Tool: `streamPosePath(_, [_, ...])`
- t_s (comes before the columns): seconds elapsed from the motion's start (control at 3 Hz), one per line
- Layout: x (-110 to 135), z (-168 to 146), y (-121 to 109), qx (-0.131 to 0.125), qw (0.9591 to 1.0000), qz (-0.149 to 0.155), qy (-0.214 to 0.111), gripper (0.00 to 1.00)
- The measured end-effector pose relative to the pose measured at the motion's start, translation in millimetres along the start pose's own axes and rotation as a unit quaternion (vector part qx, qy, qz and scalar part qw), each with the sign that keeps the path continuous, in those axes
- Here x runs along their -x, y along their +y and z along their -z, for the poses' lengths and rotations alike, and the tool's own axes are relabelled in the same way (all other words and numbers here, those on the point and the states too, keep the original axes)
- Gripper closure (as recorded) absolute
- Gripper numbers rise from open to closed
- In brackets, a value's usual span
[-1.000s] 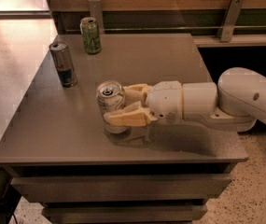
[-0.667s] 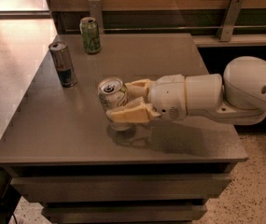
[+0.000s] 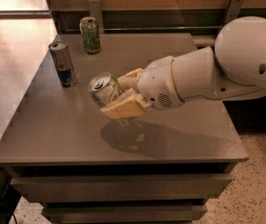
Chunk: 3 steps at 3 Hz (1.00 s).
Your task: Knock 7up can over
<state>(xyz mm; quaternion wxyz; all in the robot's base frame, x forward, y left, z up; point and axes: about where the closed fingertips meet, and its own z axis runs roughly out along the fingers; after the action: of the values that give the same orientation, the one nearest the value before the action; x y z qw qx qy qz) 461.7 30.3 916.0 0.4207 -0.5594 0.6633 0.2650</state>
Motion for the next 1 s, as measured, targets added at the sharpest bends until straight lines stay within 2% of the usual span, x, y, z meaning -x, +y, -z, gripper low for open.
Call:
streamPosePath(0.33, [5.2, 1.9, -1.4, -0.009, 0.9978, 0.004, 0.065, 1.0])
streamPosePath(0.67, [-0.2, -0.5, -7.5, -0.014, 0.9937, 0.001, 0.111, 1.0])
streamPosePath(1.0, [-18.0, -6.4, -20.2, -0.014, 0.9887, -0.009, 0.149, 1.0])
